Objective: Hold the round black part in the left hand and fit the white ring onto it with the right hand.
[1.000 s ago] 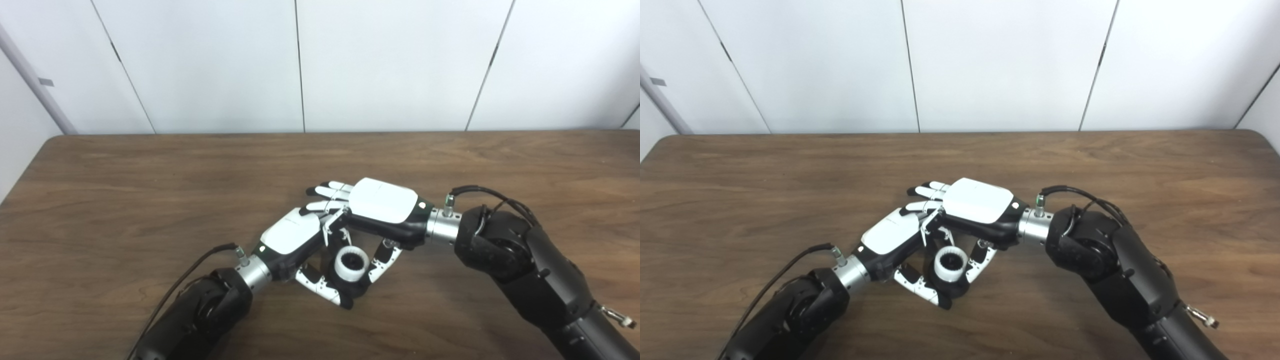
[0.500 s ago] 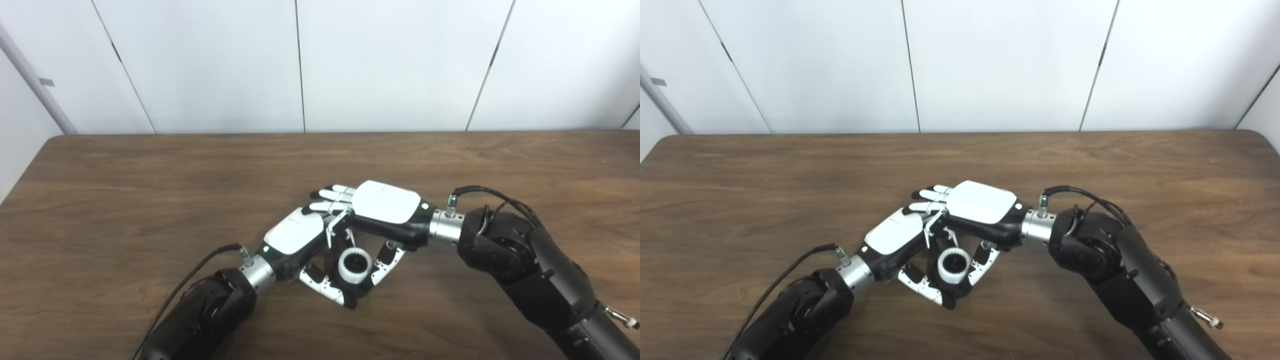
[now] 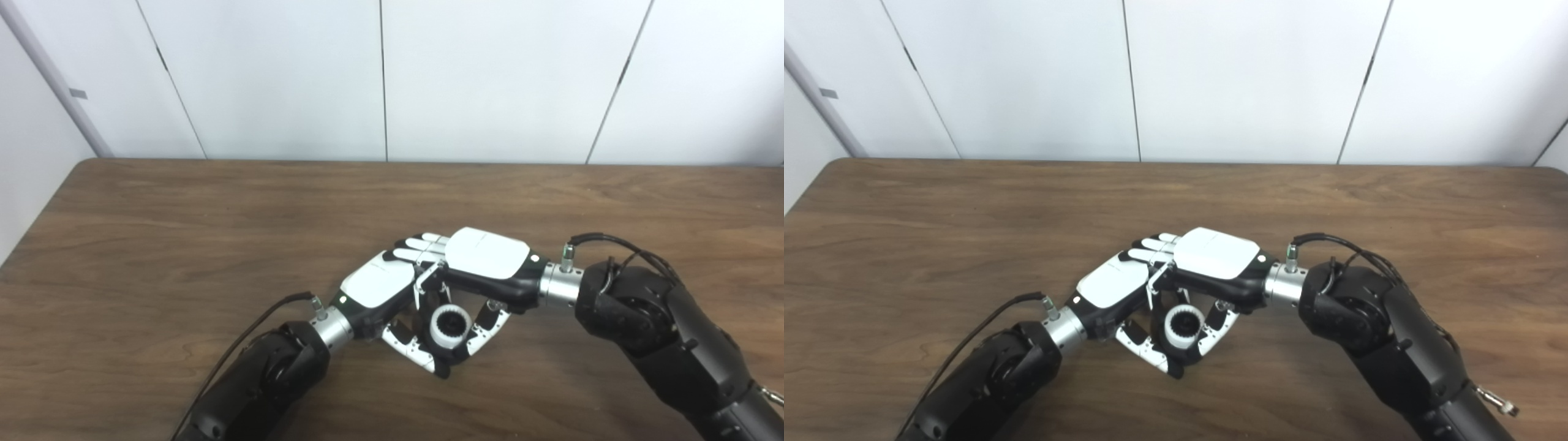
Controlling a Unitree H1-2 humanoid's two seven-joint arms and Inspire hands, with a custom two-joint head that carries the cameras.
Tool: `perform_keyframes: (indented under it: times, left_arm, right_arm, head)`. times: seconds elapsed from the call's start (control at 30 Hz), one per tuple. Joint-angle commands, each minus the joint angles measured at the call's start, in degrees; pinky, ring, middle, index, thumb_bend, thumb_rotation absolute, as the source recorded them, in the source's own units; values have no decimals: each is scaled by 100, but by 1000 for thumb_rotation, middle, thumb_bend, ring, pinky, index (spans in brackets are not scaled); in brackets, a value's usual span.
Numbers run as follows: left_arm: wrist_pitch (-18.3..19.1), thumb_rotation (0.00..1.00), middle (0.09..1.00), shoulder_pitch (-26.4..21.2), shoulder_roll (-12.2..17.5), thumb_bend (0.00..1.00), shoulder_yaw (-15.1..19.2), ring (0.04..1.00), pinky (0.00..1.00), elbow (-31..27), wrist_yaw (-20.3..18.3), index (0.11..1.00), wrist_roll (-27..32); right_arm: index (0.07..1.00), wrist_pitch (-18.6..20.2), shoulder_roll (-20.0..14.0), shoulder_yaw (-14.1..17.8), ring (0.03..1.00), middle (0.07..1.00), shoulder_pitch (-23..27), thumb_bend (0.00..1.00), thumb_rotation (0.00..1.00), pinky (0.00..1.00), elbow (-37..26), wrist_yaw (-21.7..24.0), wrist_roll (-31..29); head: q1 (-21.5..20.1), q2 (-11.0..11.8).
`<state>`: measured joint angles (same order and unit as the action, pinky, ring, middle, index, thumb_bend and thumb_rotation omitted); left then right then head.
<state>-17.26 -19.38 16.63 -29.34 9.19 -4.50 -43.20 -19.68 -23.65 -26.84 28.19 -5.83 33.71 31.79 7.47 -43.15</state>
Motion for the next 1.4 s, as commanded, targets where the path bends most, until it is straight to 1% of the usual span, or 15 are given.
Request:
perform_keyframes:
  times: [0.0, 0.17, 0.4, 0.63, 0.73, 0.87, 0.93, 1.0, 1.07, 1.17, 1.23, 1.27, 1.3, 1.33, 1.37]
  left_arm:
    - [96, 61, 879, -135, -117, 525, -126, 1000, 1000, 116, -145, 476, -241]
    - [82, 65, 873, -143, -142, 526, -134, 1000, 1000, 163, 2, 475, -380]
    - [36, 66, 883, -127, -133, 526, -156, 1000, 1000, 226, 163, 476, -409]
    - [-90, 68, 885, -140, -71, 525, -173, 1000, 1000, 346, 333, 481, -435]
    - [-103, 68, 892, -145, 2, 525, -165, 1000, 1000, 389, 226, 482, -390]
    - [-134, 61, 880, -82, 62, 525, -21, 1000, 1000, 462, 103, 481, -6]
    - [-194, 60, 869, -50, 134, 525, 20, 1000, 1000, 484, 127, 481, 52]
    - [-253, 61, 859, -15, 202, 525, 56, 1000, 1000, 509, 146, 480, 91]
    - [-285, 61, 856, 17, 257, 525, 80, 1000, 1000, 524, 158, 479, 97]
    - [-294, 62, 858, 69, 322, 525, 119, 1000, 1000, 501, 111, 480, 155]
    - [-305, 62, 855, 101, 363, 525, 143, 1000, 1000, 485, 101, 480, 178]
    - [-316, 62, 854, 112, 386, 525, 147, 1000, 1000, 480, 107, 480, 168]
    - [-350, 63, 853, 117, 402, 526, 151, 1000, 1000, 492, 126, 480, 167]
    - [-376, 62, 852, 122, 418, 526, 158, 1000, 1000, 500, 137, 480, 171]
    - [-396, 62, 851, 127, 431, 526, 165, 1000, 1000, 510, 145, 480, 178]
  right_arm:
    - [575, -51, -62, -80, 1000, 975, 0, 991, 226, 1000, -69, 125, -5]
    - [613, -77, -105, -98, 1000, 989, 24, 1000, 235, 1000, -70, 127, -7]
    - [631, -146, -105, -93, 1000, 1000, 40, 1000, 244, 1000, -81, 68, -37]
    - [641, -30, -78, -84, 1000, 1000, 89, 1000, 240, 1000, -278, 160, -100]
    - [642, -11, -95, -27, 1000, 1000, 95, 1000, 239, 1000, -436, 173, -183]
    - [652, 114, -163, 146, 1000, 1000, 118, 1000, 265, 1000, -656, 220, -420]
    - [662, 252, -232, 276, 1000, 1000, 127, 1000, 267, 1000, -800, 291, -491]
    - [678, 289, -297, 455, 1000, 1000, 91, 1000, 251, 1000, -847, 254, -623]
    - [696, 224, -367, 677, 1000, 1000, 4, 1000, 248, 1000, -783, 108, -728]
    - [760, 302, -403, 1002, 1000, 995, -142, 1000, 308, 1000, -739, -71, -794]
    - [855, 417, -418, 1179, 1000, 999, -213, 995, 425, 1000, -733, -132, -794]
    - [899, 471, -425, 1272, 1000, 1000, -246, 968, 497, 1000, -713, -168, -810]
    - [944, 503, -438, 1373, 1000, 1000, -276, 935, 595, 1000, -672, -214, -852]
    - [972, 538, -436, 1463, 1000, 1000, -302, 910, 655, 1000, -638, -254, -905]
    - [986, 613, -435, 1579, 1000, 1000, -325, 892, 688, 1000, -599, -294, -997]
  head:
    - [2, 1]
    - [11, 7]
    - [14, 21]
    - [-64, 45]
    - [-108, 69]
    - [-160, 102]
    - [-176, 128]
    - [-205, 153]
    - [-210, 168]
    - [-227, 182]
    - [-258, 192]
    - [-266, 196]
    - [-275, 196]
    - [-297, 191]
    - [-309, 193]
